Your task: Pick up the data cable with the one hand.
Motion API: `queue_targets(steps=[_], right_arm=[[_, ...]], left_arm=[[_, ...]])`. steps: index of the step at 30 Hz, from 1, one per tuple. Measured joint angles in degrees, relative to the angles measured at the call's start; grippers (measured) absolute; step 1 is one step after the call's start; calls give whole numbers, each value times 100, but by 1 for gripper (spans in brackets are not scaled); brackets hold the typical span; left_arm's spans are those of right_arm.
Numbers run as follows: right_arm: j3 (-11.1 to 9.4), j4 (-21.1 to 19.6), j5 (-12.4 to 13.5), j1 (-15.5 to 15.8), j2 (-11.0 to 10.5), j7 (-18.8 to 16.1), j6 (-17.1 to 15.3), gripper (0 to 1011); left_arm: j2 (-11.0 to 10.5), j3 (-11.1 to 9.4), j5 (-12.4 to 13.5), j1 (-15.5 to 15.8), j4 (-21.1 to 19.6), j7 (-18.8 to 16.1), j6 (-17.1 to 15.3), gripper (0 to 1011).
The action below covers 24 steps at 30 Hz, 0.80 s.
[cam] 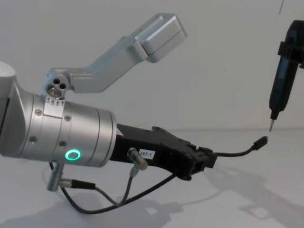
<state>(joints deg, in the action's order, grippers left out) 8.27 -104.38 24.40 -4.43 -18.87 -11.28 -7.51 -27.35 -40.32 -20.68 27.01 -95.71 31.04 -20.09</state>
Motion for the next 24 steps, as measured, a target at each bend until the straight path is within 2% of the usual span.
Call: queue_targets(steps=[24], right_arm=[[82, 38, 54, -26, -62, -15, -103, 279]], left_arm=[[0, 0, 0, 0, 0, -1, 0, 37]])
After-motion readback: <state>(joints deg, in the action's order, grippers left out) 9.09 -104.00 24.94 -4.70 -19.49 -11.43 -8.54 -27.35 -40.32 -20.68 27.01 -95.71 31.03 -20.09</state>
